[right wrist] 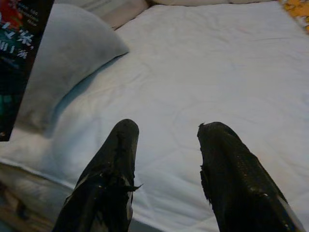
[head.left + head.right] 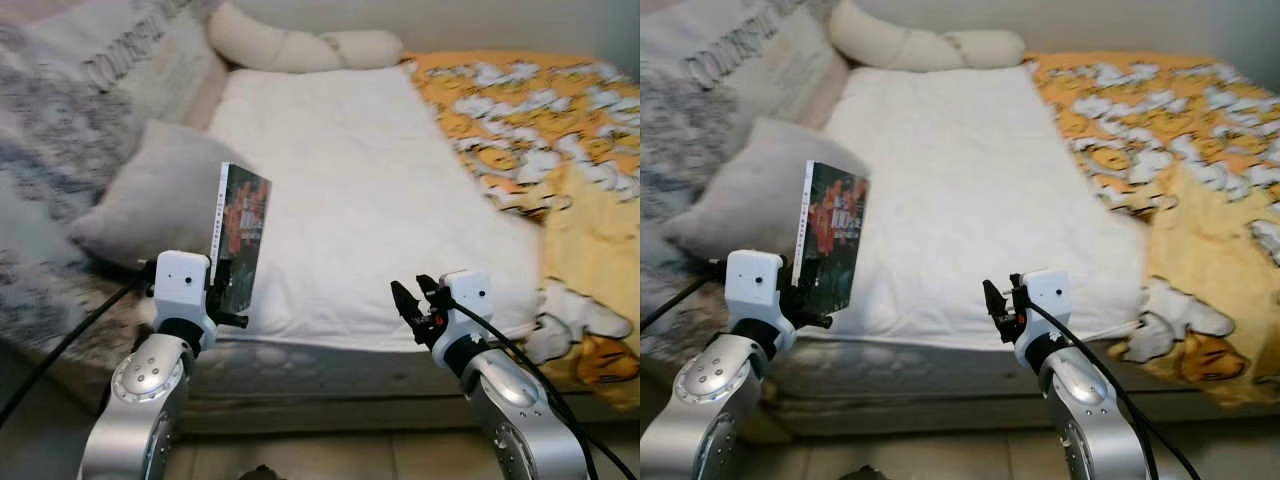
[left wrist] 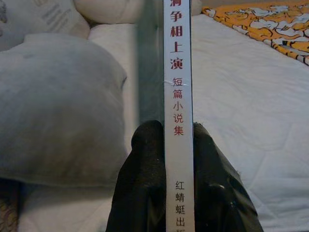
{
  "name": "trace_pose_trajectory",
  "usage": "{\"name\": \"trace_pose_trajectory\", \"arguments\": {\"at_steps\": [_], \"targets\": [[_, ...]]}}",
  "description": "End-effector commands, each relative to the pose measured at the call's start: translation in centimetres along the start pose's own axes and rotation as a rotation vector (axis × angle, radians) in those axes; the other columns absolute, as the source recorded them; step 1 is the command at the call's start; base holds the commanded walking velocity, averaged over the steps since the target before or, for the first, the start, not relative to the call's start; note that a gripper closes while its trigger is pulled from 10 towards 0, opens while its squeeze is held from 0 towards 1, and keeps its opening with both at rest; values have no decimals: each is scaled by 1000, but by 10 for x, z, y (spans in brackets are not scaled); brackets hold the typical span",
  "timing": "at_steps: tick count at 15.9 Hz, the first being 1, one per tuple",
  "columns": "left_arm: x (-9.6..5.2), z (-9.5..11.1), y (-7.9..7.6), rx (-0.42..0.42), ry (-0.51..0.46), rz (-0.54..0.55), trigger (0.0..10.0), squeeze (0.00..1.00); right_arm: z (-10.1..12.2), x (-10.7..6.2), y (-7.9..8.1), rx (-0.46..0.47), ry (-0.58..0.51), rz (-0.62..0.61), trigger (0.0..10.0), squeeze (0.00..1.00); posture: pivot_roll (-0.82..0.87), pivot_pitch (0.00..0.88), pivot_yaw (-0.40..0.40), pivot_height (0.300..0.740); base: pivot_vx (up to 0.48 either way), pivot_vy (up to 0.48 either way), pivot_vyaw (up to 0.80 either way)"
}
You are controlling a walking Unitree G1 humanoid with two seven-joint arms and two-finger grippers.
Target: Clean up the room
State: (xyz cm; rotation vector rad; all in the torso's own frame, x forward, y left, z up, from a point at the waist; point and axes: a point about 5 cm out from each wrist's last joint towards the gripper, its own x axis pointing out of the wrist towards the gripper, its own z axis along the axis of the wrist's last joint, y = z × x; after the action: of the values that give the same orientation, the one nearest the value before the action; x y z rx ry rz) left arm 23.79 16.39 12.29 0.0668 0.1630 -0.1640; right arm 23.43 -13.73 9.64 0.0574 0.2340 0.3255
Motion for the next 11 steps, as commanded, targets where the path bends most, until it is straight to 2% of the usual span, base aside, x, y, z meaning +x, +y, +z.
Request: {"name": "trace_pose_trajectory", "arguments": {"at_steps": [1,4,7,11], "targets": [[1,12,-7,2,-64,-45,10000,0,1,0,-5,2,-5,-15,10000,0,59,0,20,740,0,0,0],[1,14,-4,6,-64,-48,10000,0,2,2,-4,-29,-17,-8,10000,0,63,0,23,740,267,0,0],[2,13,-4,15,-54,-61,10000,0,2,3,-6,-24,-11,-22,10000,0,63,0,26,740,319,0,800],[1,12,-5,20,-47,-67,10000,0,0,3,-5,-23,-8,1,10000,0,69,0,24,740,331,0,0]]}}
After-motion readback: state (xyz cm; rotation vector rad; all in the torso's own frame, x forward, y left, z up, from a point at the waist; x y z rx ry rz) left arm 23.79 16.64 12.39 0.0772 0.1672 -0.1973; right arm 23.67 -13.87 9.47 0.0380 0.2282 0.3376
